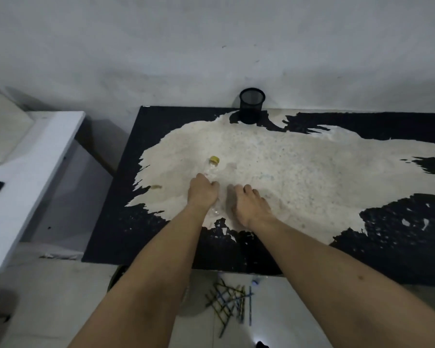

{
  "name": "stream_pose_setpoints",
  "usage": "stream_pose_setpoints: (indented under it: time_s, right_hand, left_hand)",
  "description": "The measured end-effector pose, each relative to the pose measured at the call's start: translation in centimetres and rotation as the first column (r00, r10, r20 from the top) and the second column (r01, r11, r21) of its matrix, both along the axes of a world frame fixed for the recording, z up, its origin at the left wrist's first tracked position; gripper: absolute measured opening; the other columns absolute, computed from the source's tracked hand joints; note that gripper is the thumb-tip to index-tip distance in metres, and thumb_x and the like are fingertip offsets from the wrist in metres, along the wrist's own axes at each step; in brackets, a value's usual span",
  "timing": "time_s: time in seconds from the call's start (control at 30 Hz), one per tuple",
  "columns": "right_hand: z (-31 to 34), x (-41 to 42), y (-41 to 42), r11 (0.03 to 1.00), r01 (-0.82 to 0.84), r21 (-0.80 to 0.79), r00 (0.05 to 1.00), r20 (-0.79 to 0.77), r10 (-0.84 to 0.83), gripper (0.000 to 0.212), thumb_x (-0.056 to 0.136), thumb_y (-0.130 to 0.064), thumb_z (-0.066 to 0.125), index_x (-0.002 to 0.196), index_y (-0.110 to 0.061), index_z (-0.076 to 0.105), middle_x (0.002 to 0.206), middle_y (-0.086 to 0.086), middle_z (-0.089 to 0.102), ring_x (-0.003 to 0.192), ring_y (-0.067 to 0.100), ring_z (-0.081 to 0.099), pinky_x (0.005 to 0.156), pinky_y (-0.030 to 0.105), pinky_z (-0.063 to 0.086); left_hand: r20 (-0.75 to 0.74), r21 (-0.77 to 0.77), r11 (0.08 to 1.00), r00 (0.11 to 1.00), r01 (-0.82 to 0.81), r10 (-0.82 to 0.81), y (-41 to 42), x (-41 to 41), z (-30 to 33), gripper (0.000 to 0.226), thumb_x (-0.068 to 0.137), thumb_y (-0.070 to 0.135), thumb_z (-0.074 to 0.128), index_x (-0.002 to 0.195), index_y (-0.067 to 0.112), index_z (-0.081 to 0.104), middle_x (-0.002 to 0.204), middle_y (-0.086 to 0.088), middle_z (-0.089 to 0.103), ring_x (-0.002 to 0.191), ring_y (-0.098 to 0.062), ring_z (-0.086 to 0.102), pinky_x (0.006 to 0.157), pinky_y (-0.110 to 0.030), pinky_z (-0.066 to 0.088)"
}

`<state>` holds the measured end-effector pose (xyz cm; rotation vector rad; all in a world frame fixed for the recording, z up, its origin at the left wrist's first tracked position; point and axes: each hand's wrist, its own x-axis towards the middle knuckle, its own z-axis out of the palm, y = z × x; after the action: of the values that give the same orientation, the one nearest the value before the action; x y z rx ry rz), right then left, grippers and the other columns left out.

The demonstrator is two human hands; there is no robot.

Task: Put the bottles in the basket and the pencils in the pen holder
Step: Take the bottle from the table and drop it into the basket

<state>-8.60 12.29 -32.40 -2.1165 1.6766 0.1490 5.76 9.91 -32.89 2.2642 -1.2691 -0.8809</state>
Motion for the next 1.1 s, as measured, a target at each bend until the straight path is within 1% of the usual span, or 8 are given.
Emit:
stream_pose_setpoints:
  time_s: [0.13, 0.23, 0.33, 0.43, 0.6, 0.77, 0.9, 1.1]
  right_hand:
    - [1.9, 2.8, 2.9, 0.999, -0.054, 0.009, 0.998, 0.019, 0.054, 0.053, 0.097, -0.021, 0.053, 0.147, -0.012, 0.035, 0.141, 0.015, 0.043, 0.129, 0.034, 0.044, 0.103, 0.048, 0.044]
    - [2.4, 6.0, 6.2, 0.994, -0.108, 0.015, 0.994, 0.033, 0.107, 0.054, 0.097, -0.024, 0.052, 0.146, -0.01, 0.036, 0.141, 0.015, 0.043, 0.129, 0.035, 0.044, 0.102, 0.048, 0.044]
    - [2.2, 10.1, 9.9, 0.977, -0.212, 0.01, 0.974, 0.08, 0.21, 0.051, 0.096, -0.025, 0.052, 0.144, -0.013, 0.04, 0.14, 0.014, 0.044, 0.129, 0.036, 0.045, 0.101, 0.048, 0.045]
    - [1.8, 14.8, 14.2, 0.948, -0.318, 0.013, 0.941, 0.125, 0.314, 0.048, 0.097, -0.027, 0.051, 0.143, -0.016, 0.044, 0.138, 0.012, 0.046, 0.128, 0.035, 0.045, 0.099, 0.049, 0.047]
    - [-1.4, 19.9, 20.8, 0.913, -0.397, 0.089, 0.916, 0.105, 0.388, 0.04, 0.098, -0.029, 0.052, 0.136, -0.017, 0.048, 0.132, 0.01, 0.047, 0.126, 0.032, 0.046, 0.098, 0.049, 0.046]
    - [-8.7, 20.5, 23.3, 0.908, -0.385, 0.167, 0.923, 0.053, 0.382, 0.043, 0.099, -0.026, 0.049, 0.14, -0.015, 0.047, 0.139, 0.01, 0.046, 0.131, 0.032, 0.045, 0.103, 0.047, 0.043]
    - [-17.7, 20.2, 22.8, 0.924, -0.331, 0.189, 0.942, 0.014, 0.335, 0.048, 0.099, -0.026, 0.049, 0.145, -0.014, 0.043, 0.146, 0.012, 0.043, 0.134, 0.034, 0.043, 0.109, 0.045, 0.04]
    - [-33.0, 21.2, 20.6, 0.962, -0.235, 0.137, 0.972, 0.03, 0.233, 0.05, 0.097, -0.03, 0.052, 0.143, -0.015, 0.042, 0.14, 0.015, 0.042, 0.129, 0.034, 0.044, 0.103, 0.046, 0.044]
  left_hand:
    - [-0.019, -0.101, 0.993, 0.998, -0.064, 0.063, 5.3, 3.0, 2.2, 0.033, 0.089, 0.025, 0.058, 0.11, 0.0, 0.055, 0.104, -0.014, 0.061, 0.083, -0.024, 0.057, 0.068, -0.032, 0.045]
    - [-0.053, -0.107, 0.978, 0.983, -0.179, 0.175, 10.4, 5.9, 3.2, 0.036, 0.086, 0.027, 0.058, 0.114, 0.004, 0.055, 0.109, -0.01, 0.058, 0.091, -0.024, 0.055, 0.076, -0.032, 0.043]
    - [-0.057, -0.121, 0.965, 0.972, -0.234, 0.229, 16.0, 9.6, 3.1, 0.029, 0.085, 0.028, 0.06, 0.107, 0.009, 0.055, 0.106, -0.007, 0.055, 0.09, -0.021, 0.053, 0.076, -0.032, 0.041]
    - [-0.074, -0.09, 0.941, 0.944, -0.327, 0.322, 21.8, 13.5, 1.9, 0.023, 0.083, 0.025, 0.063, 0.102, 0.013, 0.057, 0.102, -0.006, 0.059, 0.084, -0.017, 0.053, 0.072, -0.031, 0.039]
    - [-0.111, 0.027, 0.9, 0.894, -0.434, 0.434, 30.1, 16.9, -1.9, 0.031, 0.083, 0.025, 0.062, 0.111, 0.013, 0.055, 0.108, -0.007, 0.059, 0.09, -0.02, 0.058, 0.073, -0.034, 0.046]
    - [-0.055, 0.078, 0.882, 0.881, -0.465, 0.469, 34.0, 16.9, -9.3, 0.033, 0.086, 0.028, 0.062, 0.115, 0.014, 0.054, 0.111, -0.005, 0.058, 0.096, -0.02, 0.056, 0.084, -0.038, 0.051]
    - [-0.067, 0.119, 0.864, 0.864, -0.49, 0.499, 33.7, 16.5, -17.5, 0.028, 0.09, 0.025, 0.062, 0.112, 0.012, 0.052, 0.106, -0.006, 0.059, 0.085, -0.016, 0.052, 0.073, -0.032, 0.042]
    - [-0.083, 0.092, 0.889, 0.886, -0.449, 0.456, 30.4, 18.4, -31.4, 0.026, 0.092, 0.027, 0.063, 0.103, 0.02, 0.04, 0.103, -0.002, 0.052, 0.087, -0.015, 0.049, 0.077, -0.031, 0.04]
